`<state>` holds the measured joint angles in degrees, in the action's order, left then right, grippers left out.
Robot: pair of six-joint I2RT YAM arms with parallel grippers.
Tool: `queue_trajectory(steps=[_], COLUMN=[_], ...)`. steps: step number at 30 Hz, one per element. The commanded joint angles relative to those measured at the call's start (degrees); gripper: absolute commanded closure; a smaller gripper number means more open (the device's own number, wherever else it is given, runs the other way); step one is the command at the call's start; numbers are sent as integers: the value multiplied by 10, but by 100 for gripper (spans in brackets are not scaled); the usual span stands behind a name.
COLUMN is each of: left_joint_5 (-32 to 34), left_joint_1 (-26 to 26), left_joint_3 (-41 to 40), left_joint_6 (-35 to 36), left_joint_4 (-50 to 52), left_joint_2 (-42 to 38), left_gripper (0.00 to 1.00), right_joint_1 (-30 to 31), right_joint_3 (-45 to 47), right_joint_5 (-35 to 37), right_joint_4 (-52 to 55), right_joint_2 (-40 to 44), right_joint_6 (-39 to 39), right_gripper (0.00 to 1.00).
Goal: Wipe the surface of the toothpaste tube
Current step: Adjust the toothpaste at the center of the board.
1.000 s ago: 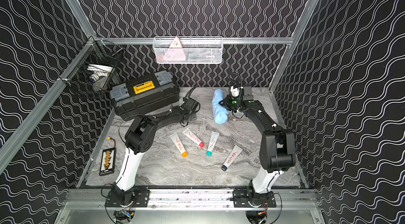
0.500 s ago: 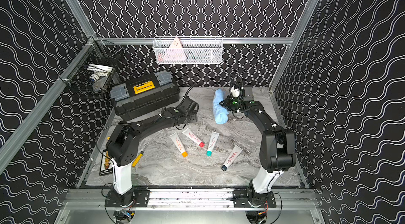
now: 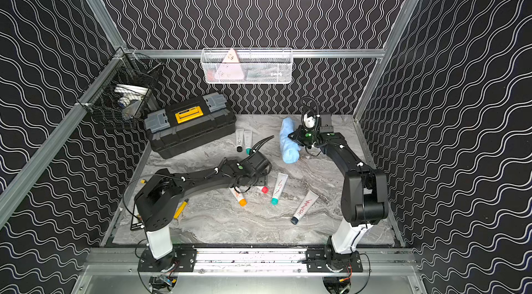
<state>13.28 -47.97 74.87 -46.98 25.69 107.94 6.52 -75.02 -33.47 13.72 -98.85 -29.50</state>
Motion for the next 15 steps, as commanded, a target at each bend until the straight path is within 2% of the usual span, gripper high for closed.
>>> queue_trajectory(steps=[1,11,15], left_joint_5=[-2,0,-1], left_joint_1=[-5,-25,-26], left_joint_3=[-8,-8,-6], left_joint_6=[-37,-67,-65], left_joint_4=[13,20,25], left_joint_2=[9,42,44], left_gripper=[28,28,32], right_joint_1=[-1,-2,-1], right_joint_3=[1,4,4], right_joint_5=[5,2,0], right_joint_4=[-15,-19,-21], right_joint_2=[2,-3,-3], right_joint_6=[-5,-8,-9], right_gripper=[100,100,100])
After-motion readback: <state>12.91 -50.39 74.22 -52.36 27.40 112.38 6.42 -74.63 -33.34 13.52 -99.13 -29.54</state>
